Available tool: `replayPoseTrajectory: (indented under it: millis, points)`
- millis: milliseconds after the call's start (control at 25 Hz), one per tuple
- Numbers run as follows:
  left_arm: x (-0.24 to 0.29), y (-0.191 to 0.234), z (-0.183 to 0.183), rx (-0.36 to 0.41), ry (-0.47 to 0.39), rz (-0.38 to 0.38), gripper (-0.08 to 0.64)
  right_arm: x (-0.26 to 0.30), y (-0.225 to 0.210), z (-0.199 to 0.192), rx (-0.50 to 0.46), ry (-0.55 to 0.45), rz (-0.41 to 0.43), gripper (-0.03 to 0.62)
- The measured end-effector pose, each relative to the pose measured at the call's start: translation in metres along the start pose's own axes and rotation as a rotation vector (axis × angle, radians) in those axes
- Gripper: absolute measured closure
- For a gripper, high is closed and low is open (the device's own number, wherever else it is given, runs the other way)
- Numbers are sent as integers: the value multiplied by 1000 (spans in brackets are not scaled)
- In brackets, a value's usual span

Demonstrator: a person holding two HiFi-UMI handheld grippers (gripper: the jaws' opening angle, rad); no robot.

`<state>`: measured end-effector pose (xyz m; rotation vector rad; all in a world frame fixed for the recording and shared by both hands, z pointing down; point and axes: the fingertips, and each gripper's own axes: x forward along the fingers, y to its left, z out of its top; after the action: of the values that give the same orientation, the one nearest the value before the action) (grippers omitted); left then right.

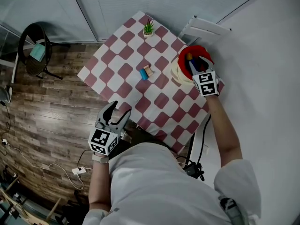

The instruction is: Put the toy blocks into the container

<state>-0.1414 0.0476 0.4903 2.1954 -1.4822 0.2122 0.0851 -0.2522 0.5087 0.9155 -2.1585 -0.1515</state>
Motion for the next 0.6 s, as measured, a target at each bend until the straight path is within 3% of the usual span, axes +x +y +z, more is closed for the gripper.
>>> replayPoseTrajectory:
  millis: [600]
  points:
    - [-13, 12, 15, 46, -30, -45, 322, -61, 76, 19, 77, -62, 48, 423]
